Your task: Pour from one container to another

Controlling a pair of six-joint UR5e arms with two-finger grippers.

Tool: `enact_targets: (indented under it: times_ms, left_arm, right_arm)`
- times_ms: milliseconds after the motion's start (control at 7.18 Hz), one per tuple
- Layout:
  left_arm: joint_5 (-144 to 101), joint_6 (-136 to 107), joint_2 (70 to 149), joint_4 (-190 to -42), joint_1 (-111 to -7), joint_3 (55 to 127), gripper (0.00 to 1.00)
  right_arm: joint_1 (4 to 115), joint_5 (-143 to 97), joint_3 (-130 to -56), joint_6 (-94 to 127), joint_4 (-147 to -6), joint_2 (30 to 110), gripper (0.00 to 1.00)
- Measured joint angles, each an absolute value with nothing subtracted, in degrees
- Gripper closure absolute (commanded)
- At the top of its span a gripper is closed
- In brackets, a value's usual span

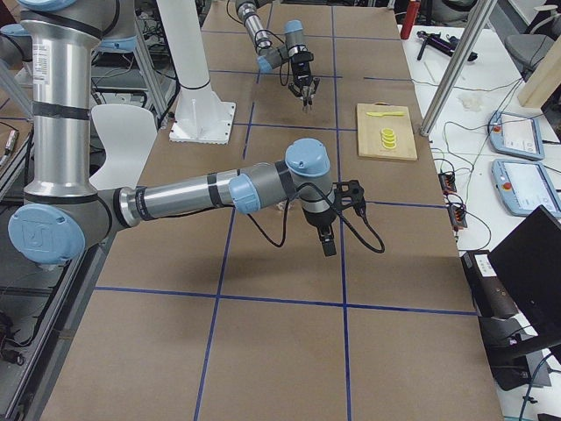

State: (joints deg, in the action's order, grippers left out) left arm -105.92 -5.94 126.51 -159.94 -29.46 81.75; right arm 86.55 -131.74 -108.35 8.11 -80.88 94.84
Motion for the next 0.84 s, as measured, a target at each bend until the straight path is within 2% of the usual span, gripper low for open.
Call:
enact_targets:
  times_ms: [418, 836]
  left_arm:
    - [-107.8, -5.8, 126.7, -161.5, -29.6, 81.4, 1.00]
    - [-107.6, -5.9, 126.7, -162.0, -30.1, 81.3, 1.00]
  right_arm:
    - [83.8, -134.1, -111.1, 18.3, -81.0, 94.9, 0.01]
    - [71.7, -126.4, -119.9, 40.7, -78.8, 96.0, 0.00]
